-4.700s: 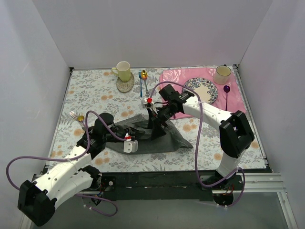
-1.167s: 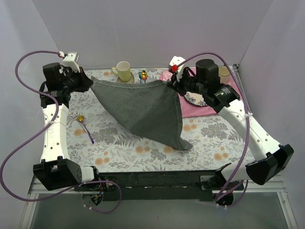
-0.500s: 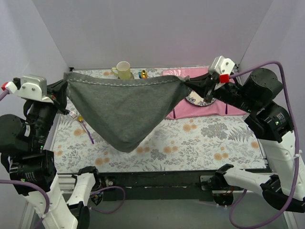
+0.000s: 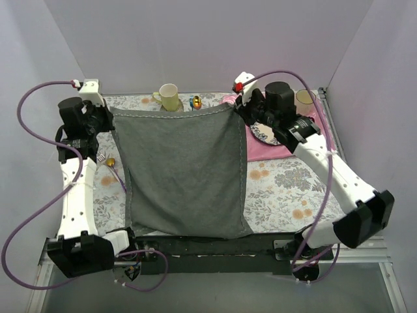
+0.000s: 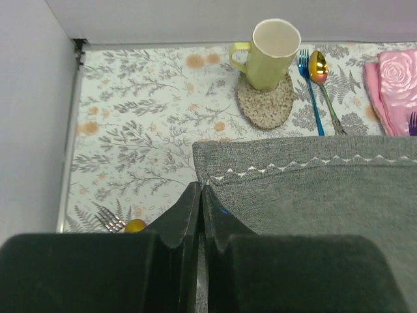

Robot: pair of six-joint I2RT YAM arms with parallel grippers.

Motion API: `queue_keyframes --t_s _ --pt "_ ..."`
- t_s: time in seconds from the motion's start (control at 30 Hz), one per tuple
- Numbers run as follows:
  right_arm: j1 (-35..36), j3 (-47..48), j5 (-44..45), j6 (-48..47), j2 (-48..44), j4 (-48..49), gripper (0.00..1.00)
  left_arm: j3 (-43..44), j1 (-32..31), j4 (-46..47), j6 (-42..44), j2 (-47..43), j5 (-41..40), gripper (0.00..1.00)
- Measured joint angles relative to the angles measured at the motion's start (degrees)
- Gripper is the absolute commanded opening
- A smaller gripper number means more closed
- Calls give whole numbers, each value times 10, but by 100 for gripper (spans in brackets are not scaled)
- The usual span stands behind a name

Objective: Fold the napkin into a case and place the utensils inside
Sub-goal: Flatten out the crumpled napkin at the center of the board, then fold and flatten the napkin at the center of the board.

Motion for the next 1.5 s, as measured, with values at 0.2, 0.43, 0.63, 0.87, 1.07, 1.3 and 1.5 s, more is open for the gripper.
queue_keyframes --t_s 0.2,0.43,0.63,0.87,1.07,1.3,1.5 --pt "-43 -35 -14 -11 108 78 1 -70 0 125 -20 73 21 0" --pt "-72 -12 -59 -39 200 145 1 -110 0 260 -30 158 57 0" --pt "-71 -24 -90 -59 213 157 1 -168 0 307 -7 171 99 0" --pt "-73 -102 -125 -110 166 128 1 -242 17 273 77 101 140 0" --pt "-77 -202 -176 -180 94 68 2 -303 60 176 201 5 192 0" --pt "-75 -254 -210 -254 87 -36 75 -382 62 46 330 -43 227 44" --pt "-85 -226 -221 -297 88 -154 77 -345 136 -103 426 -35 264 60"
